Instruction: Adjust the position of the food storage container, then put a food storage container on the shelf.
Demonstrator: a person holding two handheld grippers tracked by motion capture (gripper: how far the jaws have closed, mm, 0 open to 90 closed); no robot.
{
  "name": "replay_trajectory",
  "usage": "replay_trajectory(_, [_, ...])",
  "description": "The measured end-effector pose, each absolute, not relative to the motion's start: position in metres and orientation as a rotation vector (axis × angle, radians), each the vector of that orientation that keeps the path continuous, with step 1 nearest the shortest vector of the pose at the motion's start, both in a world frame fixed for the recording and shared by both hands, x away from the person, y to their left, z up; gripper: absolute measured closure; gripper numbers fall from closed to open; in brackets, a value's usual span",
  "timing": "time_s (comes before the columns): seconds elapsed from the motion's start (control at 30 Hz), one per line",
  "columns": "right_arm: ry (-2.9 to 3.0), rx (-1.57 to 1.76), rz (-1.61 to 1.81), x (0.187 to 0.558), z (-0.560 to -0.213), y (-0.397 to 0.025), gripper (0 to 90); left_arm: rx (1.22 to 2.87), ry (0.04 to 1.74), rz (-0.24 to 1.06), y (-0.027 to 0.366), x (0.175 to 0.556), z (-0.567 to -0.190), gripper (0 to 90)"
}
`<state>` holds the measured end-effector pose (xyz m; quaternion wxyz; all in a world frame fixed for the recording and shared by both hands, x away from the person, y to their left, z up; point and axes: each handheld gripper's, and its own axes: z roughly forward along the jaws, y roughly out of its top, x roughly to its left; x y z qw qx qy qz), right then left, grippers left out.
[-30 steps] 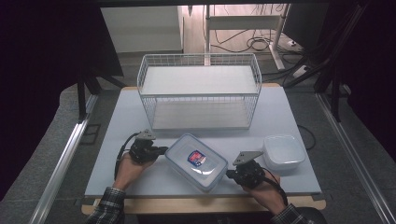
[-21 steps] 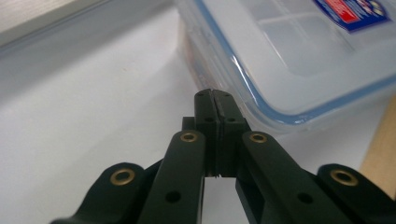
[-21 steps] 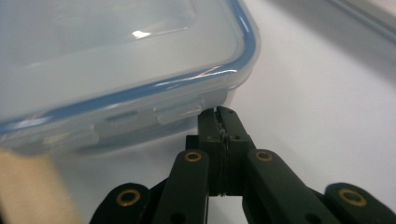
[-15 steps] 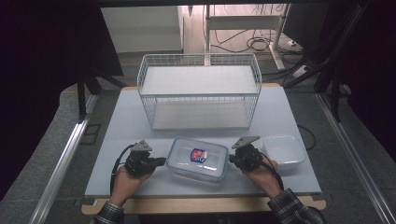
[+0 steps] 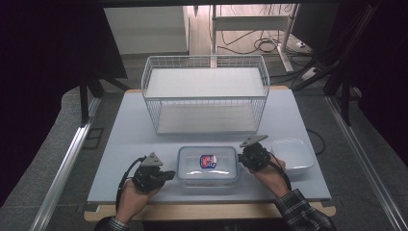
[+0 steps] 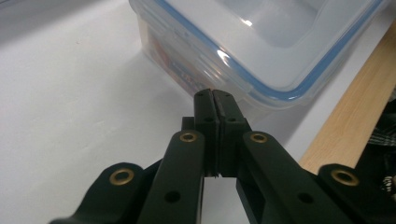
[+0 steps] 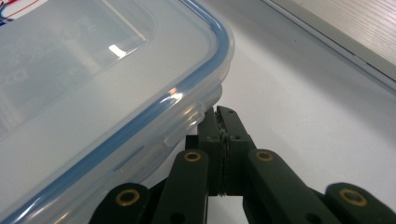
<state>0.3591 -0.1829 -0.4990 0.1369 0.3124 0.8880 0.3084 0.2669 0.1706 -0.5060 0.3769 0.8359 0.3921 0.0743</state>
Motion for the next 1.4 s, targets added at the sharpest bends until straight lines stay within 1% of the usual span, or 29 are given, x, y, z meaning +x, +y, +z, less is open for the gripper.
replay_trajectory(0.13, [2.557, 0.891, 0.884, 0.357, -0.497, -0.184, 86.5, 2.13, 1.0, 0.202, 0.174, 0.268, -0.505, 85.6])
replay_trajectory(0.27, [2.529, 0.9, 0.917, 0.348, -0.488, -0.193, 79.7, 2.113, 1.03, 0.305, 0.182, 0.265, -0.502, 78.1])
replay_trajectory(0.37, [2.5, 0.896, 0.941, 0.338, -0.48, -0.203, 71.8, 2.099, 1.042, 0.326, 0.187, 0.262, -0.503, 66.0])
replay_trajectory(0.47, [2.472, 0.917, 0.987, 0.33, -0.474, -0.213, 59.4, 2.111, 1.042, 0.371, 0.187, 0.258, -0.504, 53.8])
replay_trajectory(0.5, [2.464, 0.921, 1.0, 0.329, -0.473, -0.215, 56.2, 2.108, 1.035, 0.379, 0.188, 0.256, -0.504, 50.9])
replay_trajectory(0.6, [2.459, 0.929, 1.063, 0.322, -0.471, -0.222, 46.0, 2.09, 1.044, 0.378, 0.189, 0.254, -0.504, 38.7])
replay_trajectory(0.67, [2.472, 0.908, 1.101, 0.316, -0.471, -0.225, 41.7, 2.079, 1.053, 0.358, 0.19, 0.254, -0.506, 31.8])
replay_trajectory(0.77, [2.476, 0.876, 1.131, 0.307, -0.47, -0.225, 34.7, 2.061, 1.053, 0.345, 0.191, 0.252, -0.508, 24.0])
replay_trajectory(0.83, [2.466, 0.855, 1.146, 0.303, -0.469, -0.226, 28.0, 2.039, 1.058, 0.348, 0.191, 0.25, -0.507, 18.1])
replay_trajectory(0.93, [2.443, 0.85, 1.164, 0.299, -0.469, -0.226, 21.3, 2.024, 1.068, 0.355, 0.191, 0.248, -0.508, 9.7])
replay_trajectory(1.0, [2.43, 0.854, 1.165, 0.297, -0.47, -0.226, 17.5, 2.025, 1.063, 0.349, 0.192, 0.248, -0.51, 7.9])
replay_trajectory(1.1, [2.428, 0.851, 1.162, 0.295, -0.474, -0.227, 14.2, 2.039, 1.067, 0.347, 0.192, 0.249, -0.514, 6.2])
replay_trajectory(1.17, [2.43, 0.853, 1.159, 0.294, -0.475, -0.226, 12.7, 2.031, 1.062, 0.351, 0.192, 0.249, -0.514, 5.2])
replay_trajectory(1.33, [2.433, 0.849, 1.17, 0.294, -0.476, -0.225, 9.6, 2.023, 1.034, 0.408, 0.193, 0.248, -0.513, 2.5])
replay_trajectory(1.4, [2.434, 0.851, 1.181, 0.294, -0.476, -0.224, 8.2, 2.024, 1.026, 0.407, 0.194, 0.25, -0.515, 1.6])
